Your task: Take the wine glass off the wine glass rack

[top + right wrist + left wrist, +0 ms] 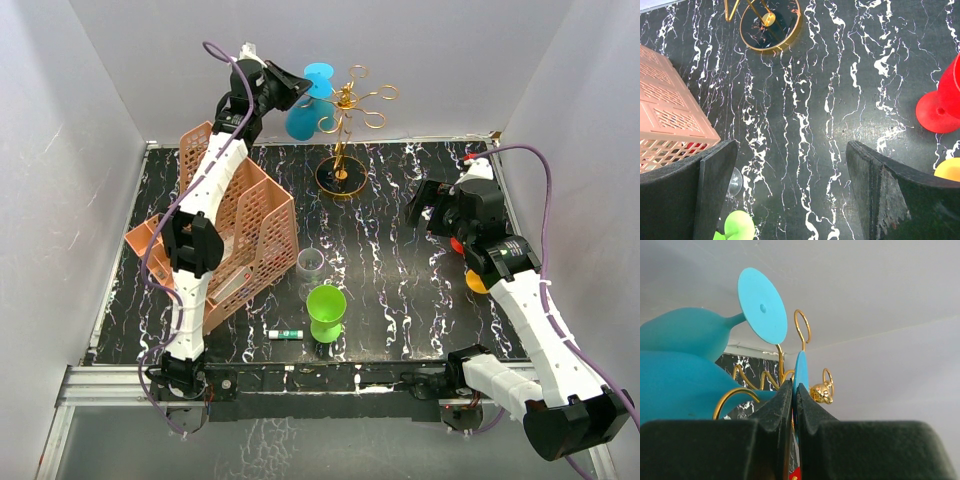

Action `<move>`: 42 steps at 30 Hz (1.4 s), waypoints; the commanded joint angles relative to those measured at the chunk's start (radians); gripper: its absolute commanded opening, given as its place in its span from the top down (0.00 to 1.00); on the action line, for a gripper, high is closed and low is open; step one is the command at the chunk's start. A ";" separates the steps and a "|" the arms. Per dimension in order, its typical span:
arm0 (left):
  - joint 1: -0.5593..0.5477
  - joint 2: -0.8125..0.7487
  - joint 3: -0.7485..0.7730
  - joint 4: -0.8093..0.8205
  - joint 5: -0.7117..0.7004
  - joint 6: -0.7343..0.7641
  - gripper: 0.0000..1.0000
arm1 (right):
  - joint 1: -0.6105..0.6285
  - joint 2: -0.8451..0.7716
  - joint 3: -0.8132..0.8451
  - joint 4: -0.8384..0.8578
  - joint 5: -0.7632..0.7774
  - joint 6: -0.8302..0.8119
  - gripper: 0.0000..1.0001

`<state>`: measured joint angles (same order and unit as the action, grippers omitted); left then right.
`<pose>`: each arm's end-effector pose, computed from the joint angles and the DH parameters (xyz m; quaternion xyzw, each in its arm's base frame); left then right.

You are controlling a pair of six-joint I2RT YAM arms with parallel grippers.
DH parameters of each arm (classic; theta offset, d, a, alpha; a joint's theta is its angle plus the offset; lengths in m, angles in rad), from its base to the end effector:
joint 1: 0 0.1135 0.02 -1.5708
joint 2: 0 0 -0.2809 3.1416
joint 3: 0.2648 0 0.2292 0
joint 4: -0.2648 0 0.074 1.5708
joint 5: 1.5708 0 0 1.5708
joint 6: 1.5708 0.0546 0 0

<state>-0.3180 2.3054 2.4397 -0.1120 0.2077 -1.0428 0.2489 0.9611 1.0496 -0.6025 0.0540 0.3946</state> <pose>0.5159 -0.1817 0.4139 -0.1772 0.6765 -0.5037 0.5072 0.1811 0.0430 0.3599 0.0764 0.8600 0.1372 0.4855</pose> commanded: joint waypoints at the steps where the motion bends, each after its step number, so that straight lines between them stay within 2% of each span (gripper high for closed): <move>1: 0.002 0.005 0.044 0.059 0.027 -0.035 1.00 | 0.006 -0.020 0.011 0.041 0.018 -0.007 0.01; 8: 0.022 0.002 0.044 0.081 0.009 -0.040 1.00 | 0.006 -0.020 0.008 0.041 0.021 -0.009 0.01; 19: 0.123 -0.030 0.044 0.087 0.013 -0.061 1.00 | 0.006 -0.018 0.024 0.033 0.020 -0.003 0.01; 26: 0.217 -0.118 0.010 0.070 0.071 -0.054 1.00 | 0.006 -0.010 0.040 0.017 0.011 0.027 0.01; 31: 0.248 -0.218 -0.010 0.052 0.175 -0.026 1.00 | 0.005 -0.007 0.055 0.016 -0.038 0.047 0.01; 36: 0.249 -0.407 -0.171 0.131 0.308 -0.037 1.00 | 0.006 -0.012 0.074 0.019 -0.107 0.059 0.01; 42: 0.226 -0.666 -0.487 0.405 0.447 -0.141 1.00 | 0.005 -0.059 0.073 0.063 -0.275 0.138 0.01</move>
<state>-0.0708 1.8156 2.0781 0.0486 0.5083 -1.1156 0.2489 0.9550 1.0763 -0.6239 -0.0826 0.4679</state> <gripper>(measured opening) 0.038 0.993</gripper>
